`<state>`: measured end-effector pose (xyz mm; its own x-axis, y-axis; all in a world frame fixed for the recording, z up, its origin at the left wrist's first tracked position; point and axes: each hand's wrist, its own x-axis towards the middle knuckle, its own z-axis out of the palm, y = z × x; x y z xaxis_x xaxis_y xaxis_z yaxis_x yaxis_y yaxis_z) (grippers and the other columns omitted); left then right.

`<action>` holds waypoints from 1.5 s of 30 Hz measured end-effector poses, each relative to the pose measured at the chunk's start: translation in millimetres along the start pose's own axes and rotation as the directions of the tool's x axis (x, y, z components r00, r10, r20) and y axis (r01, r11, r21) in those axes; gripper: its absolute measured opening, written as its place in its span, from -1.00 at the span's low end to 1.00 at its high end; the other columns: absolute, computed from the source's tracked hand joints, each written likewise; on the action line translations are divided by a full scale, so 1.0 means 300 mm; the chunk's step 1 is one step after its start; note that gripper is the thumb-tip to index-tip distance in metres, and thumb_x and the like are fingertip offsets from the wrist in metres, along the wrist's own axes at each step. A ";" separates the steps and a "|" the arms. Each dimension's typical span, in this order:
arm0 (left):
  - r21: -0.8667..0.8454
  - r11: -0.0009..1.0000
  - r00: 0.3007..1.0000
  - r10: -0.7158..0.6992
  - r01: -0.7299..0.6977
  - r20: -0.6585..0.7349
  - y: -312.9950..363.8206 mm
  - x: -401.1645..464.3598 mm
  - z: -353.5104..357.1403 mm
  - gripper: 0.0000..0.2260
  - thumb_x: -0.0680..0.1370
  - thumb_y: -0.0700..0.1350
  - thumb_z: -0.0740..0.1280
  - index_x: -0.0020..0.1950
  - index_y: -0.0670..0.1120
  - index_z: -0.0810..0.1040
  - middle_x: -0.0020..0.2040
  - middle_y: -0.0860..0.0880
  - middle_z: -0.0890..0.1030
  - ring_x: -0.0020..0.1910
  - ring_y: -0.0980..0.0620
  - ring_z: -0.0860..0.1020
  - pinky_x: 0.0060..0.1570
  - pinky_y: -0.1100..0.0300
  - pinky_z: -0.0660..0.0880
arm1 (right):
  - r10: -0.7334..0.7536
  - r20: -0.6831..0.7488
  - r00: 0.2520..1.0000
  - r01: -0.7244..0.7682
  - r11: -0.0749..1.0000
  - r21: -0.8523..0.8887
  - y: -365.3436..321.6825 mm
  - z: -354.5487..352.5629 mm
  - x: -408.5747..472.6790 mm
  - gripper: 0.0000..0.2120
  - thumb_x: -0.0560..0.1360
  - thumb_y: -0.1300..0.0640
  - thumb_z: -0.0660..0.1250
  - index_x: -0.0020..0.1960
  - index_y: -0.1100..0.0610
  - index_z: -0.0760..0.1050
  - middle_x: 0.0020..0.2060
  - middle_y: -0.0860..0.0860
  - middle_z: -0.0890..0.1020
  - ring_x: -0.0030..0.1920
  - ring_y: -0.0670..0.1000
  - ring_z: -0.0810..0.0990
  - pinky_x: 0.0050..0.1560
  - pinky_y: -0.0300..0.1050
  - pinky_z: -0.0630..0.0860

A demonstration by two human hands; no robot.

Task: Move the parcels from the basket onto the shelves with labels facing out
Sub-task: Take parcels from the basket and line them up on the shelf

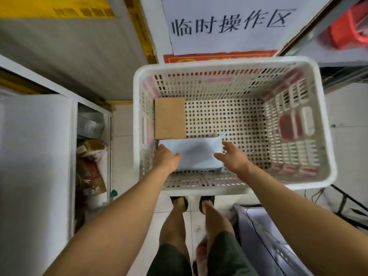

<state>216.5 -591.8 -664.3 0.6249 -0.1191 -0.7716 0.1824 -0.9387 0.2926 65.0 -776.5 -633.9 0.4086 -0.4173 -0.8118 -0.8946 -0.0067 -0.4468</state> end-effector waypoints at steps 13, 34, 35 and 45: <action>0.024 0.998 0.985 -0.056 0.061 -0.162 0.118 0.308 0.095 -0.11 0.61 0.05 0.34 0.68 -0.27 -0.15 0.70 -0.19 -0.01 0.61 -0.31 0.09 0.56 -0.07 0.11 | -0.108 0.033 0.994 0.105 0.989 0.101 -0.162 0.161 0.377 -0.30 0.66 0.08 0.36 0.71 0.04 0.12 0.62 0.02 0.31 0.41 0.00 0.44 0.27 -0.16 0.37; -0.389 0.908 0.988 0.151 -0.155 -0.042 0.153 0.259 0.054 -0.51 0.56 -0.01 0.35 0.50 0.06 0.38 0.27 0.00 0.59 0.12 0.00 0.62 0.09 0.09 0.60 | -0.143 0.101 0.985 0.087 0.900 0.426 -0.200 0.138 0.420 -0.14 0.28 -0.19 0.65 0.46 0.05 0.40 0.27 -0.03 0.63 0.27 0.03 0.64 0.38 0.07 0.57; -0.391 0.902 0.983 0.174 -0.185 -0.063 0.162 0.221 0.039 -0.47 0.58 0.03 0.34 0.55 0.08 0.35 0.37 0.02 0.52 0.19 0.02 0.59 0.15 0.18 0.58 | -0.147 0.092 0.985 0.089 0.885 0.458 -0.206 0.127 0.390 -0.04 0.20 -0.26 0.70 0.45 0.06 0.39 0.28 -0.01 0.63 0.26 0.05 0.65 0.35 0.07 0.59; -0.285 0.790 0.831 0.456 -0.543 -0.319 0.207 -0.181 -0.060 -0.58 0.67 -0.06 0.14 0.50 0.01 0.53 0.39 -0.04 0.41 0.38 -0.01 0.43 0.41 0.12 0.39 | -0.177 0.013 0.984 0.146 0.849 0.507 -0.284 0.059 0.131 0.14 0.07 -0.17 0.82 0.44 -0.05 0.23 0.33 0.10 0.57 0.32 0.12 0.62 0.27 0.13 0.64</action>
<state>207.6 -637.9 -594.1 0.8442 -0.4242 -0.3277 0.0208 -0.5849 0.8109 160.3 -776.2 -634.4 0.5632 -0.3977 -0.7244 -0.6080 0.3942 -0.6891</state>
